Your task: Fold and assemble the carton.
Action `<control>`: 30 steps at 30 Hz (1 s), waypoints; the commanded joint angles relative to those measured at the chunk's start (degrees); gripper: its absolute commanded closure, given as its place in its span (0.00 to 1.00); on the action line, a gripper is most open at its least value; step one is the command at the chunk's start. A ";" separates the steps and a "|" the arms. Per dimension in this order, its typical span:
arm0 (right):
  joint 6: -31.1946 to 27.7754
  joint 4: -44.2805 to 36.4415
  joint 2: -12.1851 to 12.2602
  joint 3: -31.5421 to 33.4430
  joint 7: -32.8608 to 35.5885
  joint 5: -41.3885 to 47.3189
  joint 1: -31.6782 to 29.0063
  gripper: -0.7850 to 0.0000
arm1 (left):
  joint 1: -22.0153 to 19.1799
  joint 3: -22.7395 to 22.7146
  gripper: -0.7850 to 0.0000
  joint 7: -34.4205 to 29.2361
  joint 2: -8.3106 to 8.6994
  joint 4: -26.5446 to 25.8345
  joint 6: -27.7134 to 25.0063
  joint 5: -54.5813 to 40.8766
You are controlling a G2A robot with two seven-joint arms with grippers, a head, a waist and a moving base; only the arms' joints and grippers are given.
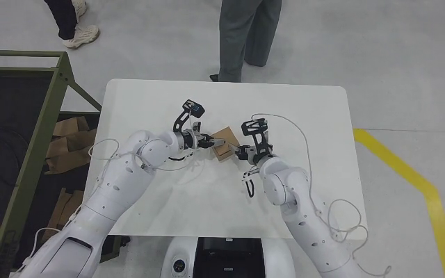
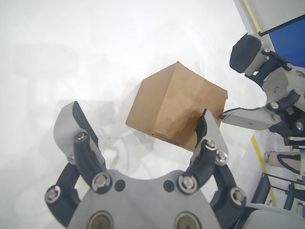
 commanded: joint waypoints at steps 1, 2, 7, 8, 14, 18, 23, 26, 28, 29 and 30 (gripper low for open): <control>-0.17 0.54 -0.05 -0.18 0.40 -0.05 0.37 0.00 | -0.05 -0.03 0.00 -0.03 -0.03 0.06 -0.03 0.01; -0.17 0.73 -0.08 -0.24 0.43 -0.01 0.52 0.00 | -0.09 -0.05 0.00 -0.06 -0.05 0.10 -0.05 0.01; -0.28 1.24 -0.17 -0.34 0.57 0.17 0.83 0.00 | -0.27 -0.07 0.00 -0.34 -0.14 0.35 -0.19 -0.03; -0.35 1.32 -0.18 -0.35 0.65 0.18 0.85 0.00 | -0.30 -0.07 0.00 -0.35 -0.16 0.39 -0.21 -0.03; -0.74 1.72 -0.22 -0.43 1.17 0.11 1.04 0.00 | -0.41 -0.03 0.00 -0.35 -0.28 0.56 -0.24 0.02; -0.78 1.78 -0.25 -0.39 1.17 0.12 1.08 0.00 | -0.40 -0.11 0.00 -0.27 -0.34 0.56 -0.21 0.03; -0.86 1.66 -0.25 -0.30 1.15 0.03 0.90 0.00 | -0.23 -0.38 0.00 -0.13 -0.36 0.43 -0.19 0.07; -0.83 1.32 -0.24 -0.08 0.72 0.32 0.60 0.00 | 0.16 -1.11 0.00 0.71 -0.27 -0.06 -0.35 -0.12; -0.80 0.60 -0.18 0.16 0.23 0.15 0.16 0.00 | 0.77 -2.15 0.00 1.96 -0.08 -0.60 -0.87 -0.20; -0.85 0.11 -0.14 0.30 0.02 0.07 -0.16 0.00 | 1.21 -2.72 0.00 2.57 0.05 -0.96 -1.26 -0.14; -0.89 -0.41 -0.09 0.54 -0.19 0.19 -0.50 0.00 | 1.71 -3.39 0.00 3.36 0.19 -1.33 -1.95 -0.22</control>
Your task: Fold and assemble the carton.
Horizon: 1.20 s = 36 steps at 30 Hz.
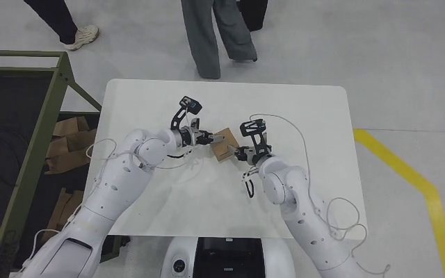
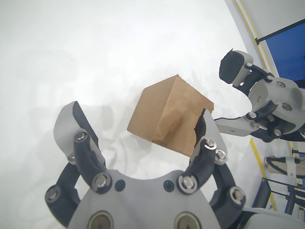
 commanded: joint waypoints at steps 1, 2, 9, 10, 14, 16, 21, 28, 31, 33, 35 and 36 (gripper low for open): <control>-0.28 -0.96 0.10 0.49 -0.48 0.36 -0.64 0.00 | 1.08 -1.30 0.00 1.56 0.30 -0.59 -1.50 -0.01; -0.50 -1.46 0.16 0.89 -0.83 0.73 -1.02 0.00 | 1.76 -1.97 0.00 2.49 0.47 -0.86 -2.73 0.04; -2.92 -4.78 0.83 4.19 -2.93 3.05 -4.27 0.00 | 8.20 -5.53 0.00 11.04 1.68 -2.69 -12.30 4.22; -3.29 -5.14 0.93 4.63 -3.11 3.29 -4.71 0.00 | 9.09 -5.80 0.00 12.23 1.81 -3.13 -13.51 5.08; -4.43 -6.57 1.30 6.00 -3.57 3.67 -6.14 0.00 | 12.54 -7.01 0.00 17.37 2.18 -4.59 -15.81 7.92; -4.88 -7.22 1.44 6.45 -3.73 3.80 -6.74 0.00 | 14.04 -7.42 0.00 19.22 2.29 -5.47 -15.87 9.08; -5.85 -8.34 1.73 6.97 -3.74 3.71 -7.80 0.00 | 15.14 -7.88 0.00 19.59 2.39 -6.37 -14.39 10.51; -6.50 -8.91 1.97 7.85 -3.28 4.51 -8.52 0.00 | 15.14 -7.88 0.00 19.59 2.39 -6.37 -14.39 10.51; -6.50 -8.91 1.97 7.85 -3.28 4.51 -8.52 0.00 | 15.14 -7.88 0.00 19.59 2.39 -6.37 -14.39 10.51; -6.50 -8.91 1.97 7.85 -3.28 4.51 -8.52 0.00 | 15.14 -7.88 0.00 19.59 2.39 -6.37 -14.39 10.51; -6.50 -8.91 1.97 7.85 -3.28 4.51 -8.52 0.00 | 15.54 -7.21 0.00 20.34 2.36 -6.98 -15.64 11.56; -6.50 -8.91 1.97 7.85 -3.28 4.51 -8.52 0.00 | 15.88 -6.92 0.00 21.07 2.36 -6.82 -16.43 12.49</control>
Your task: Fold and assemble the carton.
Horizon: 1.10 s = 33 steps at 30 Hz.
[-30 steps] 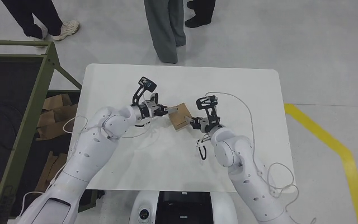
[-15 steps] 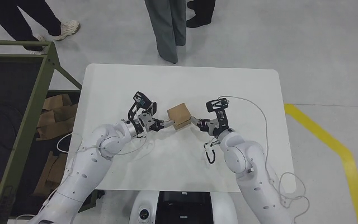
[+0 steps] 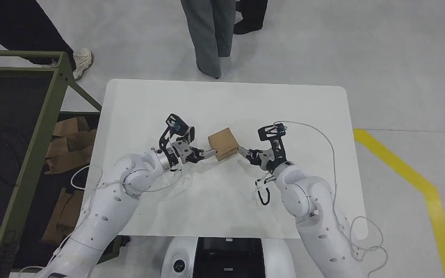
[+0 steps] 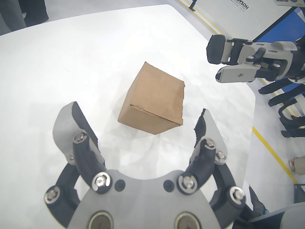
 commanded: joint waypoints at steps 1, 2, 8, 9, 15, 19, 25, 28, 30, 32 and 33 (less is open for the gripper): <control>0.00 0.00 0.00 0.00 0.00 0.00 0.00 0.00 | 0.49 0.65 0.00 1.44 0.00 0.19 -1.68 2.14; 0.00 0.00 0.00 0.00 0.00 0.00 0.00 0.00 | 0.53 0.86 0.00 2.67 -0.04 0.43 -2.16 3.00; 0.00 0.00 0.00 0.00 0.00 0.00 0.00 0.00 | 1.10 1.89 0.00 10.35 -0.23 1.21 -3.41 10.10; 0.00 0.00 0.00 0.00 0.00 0.00 0.00 0.00 | 1.23 2.12 0.00 11.54 -0.29 1.41 -3.36 10.88; 0.00 0.00 0.00 0.00 0.00 0.00 0.00 0.00 | 0.83 4.32 0.00 16.80 -0.88 3.21 -1.03 16.38; 0.00 0.00 0.00 0.00 0.00 0.00 0.00 0.00 | -0.02 5.99 0.00 19.62 -1.45 4.92 1.91 19.39; 0.00 0.00 0.00 0.00 0.00 0.00 0.00 0.00 | -2.13 7.99 0.00 22.14 -2.20 8.35 2.25 21.07; 0.00 0.00 0.00 0.00 0.00 0.00 0.00 0.00 | -3.47 8.83 0.00 22.77 -2.55 10.23 1.92 21.61; 0.00 0.00 0.00 0.00 0.00 0.00 0.00 0.00 | -4.30 9.23 0.00 23.06 -2.79 11.40 1.86 21.60; 0.00 0.00 0.00 0.00 0.00 0.00 0.00 0.00 | -4.94 9.58 0.00 23.46 -3.01 12.28 1.80 21.53; 0.00 0.00 0.00 0.00 0.00 0.00 0.00 0.00 | -5.24 9.76 0.00 23.65 -3.11 12.69 1.72 21.52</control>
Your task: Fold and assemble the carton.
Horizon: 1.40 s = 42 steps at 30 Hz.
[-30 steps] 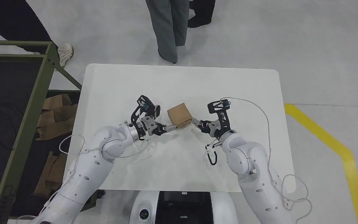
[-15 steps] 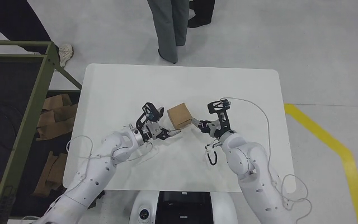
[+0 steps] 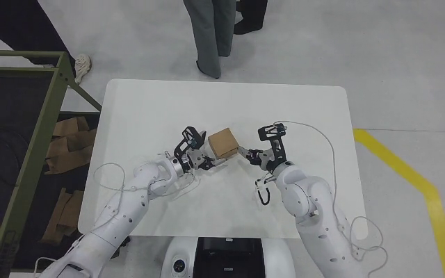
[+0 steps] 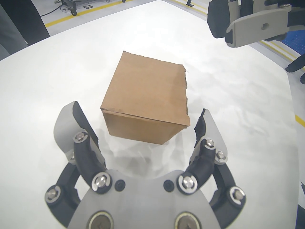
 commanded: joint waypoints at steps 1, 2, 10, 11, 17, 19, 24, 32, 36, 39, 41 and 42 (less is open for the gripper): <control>0.00 0.00 0.00 0.00 0.00 0.00 0.00 0.00 | -0.57 0.40 0.00 0.37 -0.20 0.78 -0.27 -0.03; 0.00 0.00 0.00 0.00 0.00 0.00 0.00 0.00 | -0.91 0.63 0.00 0.56 -0.31 1.23 -0.51 -0.02; 0.00 0.00 0.00 0.00 0.00 0.00 0.00 0.00 | -3.13 2.66 0.00 1.60 -1.18 3.76 -1.48 1.21; 0.00 0.00 0.00 0.00 0.00 0.00 0.00 0.00 | -3.32 2.87 0.00 1.61 -1.27 3.90 -1.44 1.38; 0.00 0.00 0.00 0.00 0.00 0.00 0.00 0.00 | -3.94 3.62 0.00 2.06 -1.76 4.72 -0.39 2.22; 0.00 0.00 0.00 0.00 0.00 0.00 0.00 0.00 | -4.03 3.71 0.00 2.34 -1.87 4.84 -0.20 2.39; 0.00 0.00 0.00 0.00 0.00 0.00 0.00 0.00 | -4.03 3.87 0.00 2.84 -2.08 4.98 0.44 3.24; 0.00 0.00 0.00 0.00 0.00 0.00 0.00 0.00 | -3.49 3.72 0.24 3.31 -2.26 4.79 1.00 4.05; 0.00 0.00 0.00 0.00 0.00 0.00 0.00 0.00 | -3.17 3.54 0.58 3.46 -2.29 4.51 1.00 4.36; 0.00 0.00 0.00 0.00 0.00 0.00 0.00 0.00 | -2.90 3.31 0.60 3.47 -2.29 4.13 0.92 4.55; 0.00 0.00 0.00 0.00 0.00 0.00 0.00 0.00 | -2.66 3.15 0.61 3.53 -2.29 3.86 0.90 4.56; 0.00 0.00 0.00 0.00 0.00 0.00 0.00 0.00 | -2.56 3.06 0.60 3.50 -2.28 3.74 0.88 4.59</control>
